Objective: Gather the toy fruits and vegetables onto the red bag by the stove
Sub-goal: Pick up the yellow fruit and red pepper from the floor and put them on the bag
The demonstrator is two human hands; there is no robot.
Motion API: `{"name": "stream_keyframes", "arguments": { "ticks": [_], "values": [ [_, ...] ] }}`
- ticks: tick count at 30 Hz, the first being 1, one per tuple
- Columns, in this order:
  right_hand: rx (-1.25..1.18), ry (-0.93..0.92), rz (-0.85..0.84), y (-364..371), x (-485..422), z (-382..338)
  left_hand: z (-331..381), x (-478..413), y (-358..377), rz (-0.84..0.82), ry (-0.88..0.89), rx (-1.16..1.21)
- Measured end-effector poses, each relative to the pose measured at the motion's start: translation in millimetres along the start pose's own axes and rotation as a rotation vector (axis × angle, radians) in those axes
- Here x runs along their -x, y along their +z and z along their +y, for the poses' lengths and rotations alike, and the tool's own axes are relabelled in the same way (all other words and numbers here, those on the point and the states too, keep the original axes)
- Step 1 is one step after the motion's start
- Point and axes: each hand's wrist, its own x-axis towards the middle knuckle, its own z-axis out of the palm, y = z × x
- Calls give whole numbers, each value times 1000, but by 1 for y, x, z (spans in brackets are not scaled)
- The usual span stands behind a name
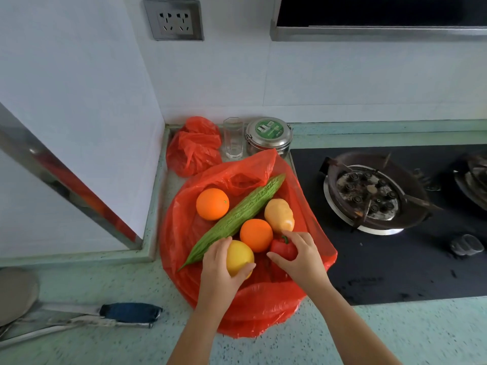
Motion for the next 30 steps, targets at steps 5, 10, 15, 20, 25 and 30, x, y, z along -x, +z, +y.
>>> {"name": "stream_keyframes", "arguments": {
  "ticks": [5,10,15,20,25,30],
  "values": [
    [38,-35,24,-2,4,-3,-4,4,0,24,1,-17],
    [76,-77,58,-7,11,-8,-5,6,-4,28,17,-85],
    [225,-169,117,-15,18,-16,1,8,-11,57,63,-197],
    [302,-271,83,-23,24,-27,13,19,-20,121,139,-327],
    [345,-457,113,-32,31,-36,29,36,-29,213,177,-413],
    [309,-594,106,-47,44,-49,55,63,-35,318,169,-489]
  ]
}}
